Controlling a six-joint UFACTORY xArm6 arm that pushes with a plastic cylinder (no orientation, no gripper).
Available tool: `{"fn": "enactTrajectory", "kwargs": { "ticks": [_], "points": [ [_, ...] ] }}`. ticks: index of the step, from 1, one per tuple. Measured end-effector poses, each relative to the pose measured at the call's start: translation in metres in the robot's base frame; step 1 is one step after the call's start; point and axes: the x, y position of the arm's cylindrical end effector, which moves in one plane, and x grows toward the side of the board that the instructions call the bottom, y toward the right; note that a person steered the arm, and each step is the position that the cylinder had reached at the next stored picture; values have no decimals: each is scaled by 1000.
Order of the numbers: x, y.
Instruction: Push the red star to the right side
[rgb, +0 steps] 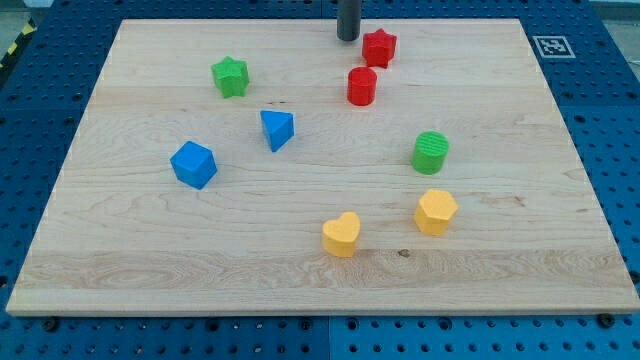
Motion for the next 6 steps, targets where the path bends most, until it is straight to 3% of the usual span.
{"fn": "enactTrajectory", "kwargs": {
  "ticks": [5, 6],
  "points": [
    [43, 35],
    [48, -25]
  ]
}}
